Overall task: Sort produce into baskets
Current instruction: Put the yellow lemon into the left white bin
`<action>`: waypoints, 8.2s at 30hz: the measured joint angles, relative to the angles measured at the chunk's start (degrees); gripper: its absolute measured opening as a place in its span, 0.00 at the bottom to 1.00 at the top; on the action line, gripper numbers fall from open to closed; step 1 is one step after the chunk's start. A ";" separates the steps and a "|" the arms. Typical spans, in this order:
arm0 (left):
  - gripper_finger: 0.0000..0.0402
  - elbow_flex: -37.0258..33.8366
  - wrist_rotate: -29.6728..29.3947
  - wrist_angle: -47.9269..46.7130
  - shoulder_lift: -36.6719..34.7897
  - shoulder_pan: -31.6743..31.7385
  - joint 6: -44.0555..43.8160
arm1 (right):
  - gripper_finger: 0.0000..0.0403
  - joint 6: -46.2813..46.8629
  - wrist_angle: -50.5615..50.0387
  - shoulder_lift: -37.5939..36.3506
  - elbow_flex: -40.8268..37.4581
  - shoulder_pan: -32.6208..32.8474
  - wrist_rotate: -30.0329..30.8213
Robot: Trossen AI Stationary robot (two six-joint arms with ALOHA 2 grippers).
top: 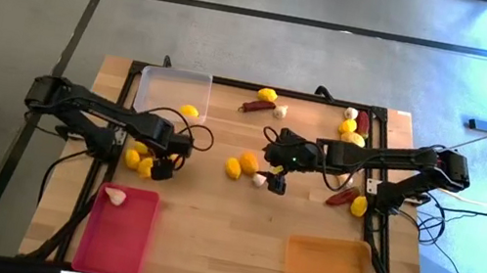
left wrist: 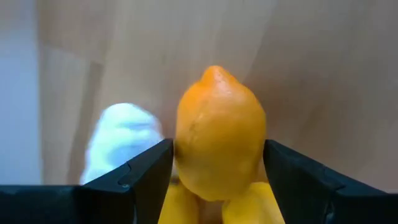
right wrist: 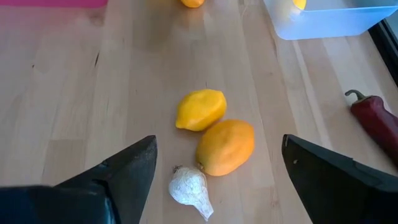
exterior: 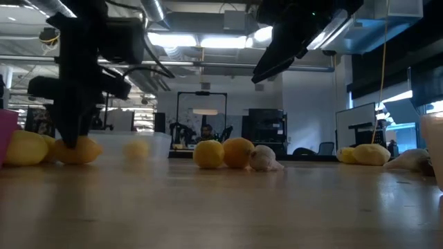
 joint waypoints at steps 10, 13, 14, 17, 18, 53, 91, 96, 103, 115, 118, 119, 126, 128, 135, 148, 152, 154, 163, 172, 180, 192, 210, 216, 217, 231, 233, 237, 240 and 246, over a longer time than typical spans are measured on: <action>0.57 0.09 -0.18 1.67 4.49 0.10 2.11 | 0.84 -0.02 0.15 0.00 0.00 0.02 0.00; 0.53 0.00 -0.25 2.25 3.88 0.10 2.27 | 0.84 -0.02 0.17 0.00 0.00 0.02 0.00; 0.52 0.00 -0.27 2.64 3.43 -0.03 2.27 | 0.84 -0.03 0.21 0.00 0.00 0.02 0.02; 0.52 0.20 -0.27 2.63 1.63 -0.13 2.30 | 0.84 -0.04 0.31 0.00 0.00 0.02 0.02; 0.52 0.39 -0.27 2.69 0.97 -0.15 2.30 | 0.84 -0.04 0.32 0.00 0.00 0.02 0.02; 0.52 0.66 -29.65 10.85 -21.67 16.11 -0.76 | 0.84 -0.07 0.43 0.00 0.00 0.02 0.02; 0.69 1.11 -22.17 7.21 -12.12 36.60 2.03 | 0.84 -0.28 1.66 5.11 0.00 0.00 0.02; 0.69 2.64 -20.12 9.08 -16.44 30.89 1.39 | 0.84 -0.18 1.66 5.11 0.00 0.00 0.34; 0.69 2.69 -14.23 19.59 -19.08 21.28 -0.50 | 0.84 1.86 1.55 5.11 0.00 0.00 4.38; 0.69 0.35 -5.75 36.56 -12.16 10.65 -7.11 | 0.84 2.09 1.03 5.11 0.00 0.00 4.17; 0.69 0.34 -3.42 41.39 -9.10 8.26 -7.19 | 0.84 2.14 1.05 5.11 0.00 0.00 3.89; 0.69 0.33 -3.37 42.90 -7.94 7.48 -7.18 | 0.84 2.14 1.03 5.11 0.00 0.00 3.89; 0.69 0.31 -3.40 50.06 0.37 3.47 -10.04 | 0.84 2.63 -0.22 5.11 0.00 0.00 2.89; 0.69 0.31 -3.40 52.06 3.09 2.71 -11.54 | 0.84 2.84 -0.24 5.11 0.00 0.00 2.38; 0.69 0.28 -3.43 56.55 10.89 0.75 -14.44 | 0.84 3.30 -0.44 5.11 0.00 0.02 2.36; 0.69 0.24 -3.81 56.67 18.06 -0.23 -13.79 | 0.84 4.31 -1.43 5.11 0.00 0.02 2.34; 0.69 0.20 -5.25 54.27 16.71 0.78 -13.02 | 0.84 4.31 -1.88 5.11 0.00 0.02 2.34; 0.69 0.22 -7.44 52.44 15.40 1.32 -12.98 | 0.84 4.31 -1.90 5.11 -0.02 0.02 2.34; 0.69 0.24 -4.72 54.14 10.44 0.02 -10.83 | 0.84 4.28 -1.86 5.33 -0.02 0.02 2.34; 0.69 0.31 -7.62 61.59 14.79 -3.25 -12.26 | 0.84 4.55 -1.99 6.14 -0.04 0.02 2.34; 0.69 0.33 -8.99 61.53 18.28 -2.80 -13.13 | 0.84 4.57 -1.97 6.12 -0.04 0.02 2.36; 0.69 2.15 -8.03 50.07 14.89 -0.10 2.18 | 0.84 4.63 -1.95 6.12 -0.04 0.02 2.36; 0.69 2.16 -15.39 63.01 17.85 -2.76 -13.29 | 0.84 4.63 -1.52 6.10 -0.02 0.02 2.36; 0.69 2.14 -17.56 64.81 20.83 -3.90 -14.26 | 0.84 4.55 -1.51 6.08 -0.02 0.02 2.36; 0.69 2.14 -17.55 65.04 21.21 -3.91 -14.11 | 0.84 4.55 -1.52 6.08 -0.02 0.02 2.36; 0.69 1.95 -11.90 65.65 22.44 -0.94 -13.68 | 0.84 4.48 -1.50 6.08 -0.02 0.02 2.36; 0.67 1.95 -11.67 65.75 22.44 -0.78 -13.22 | 0.84 4.48 -1.49 6.07 -0.02 0.02 2.36; 0.58 1.95 -11.68 65.73 22.46 -0.74 -12.45 | 0.84 4.35 -1.49 6.08 -0.02 0.02 2.36; 0.48 1.95 -11.68 65.79 22.46 -0.76 -11.12 | 0.84 4.27 -1.49 6.08 -0.02 0.02 2.36; 0.39 1.95 -11.70 65.78 22.40 -0.76 -9.75 | 0.84 4.26 -1.49 6.08 -0.02 0.02 2.36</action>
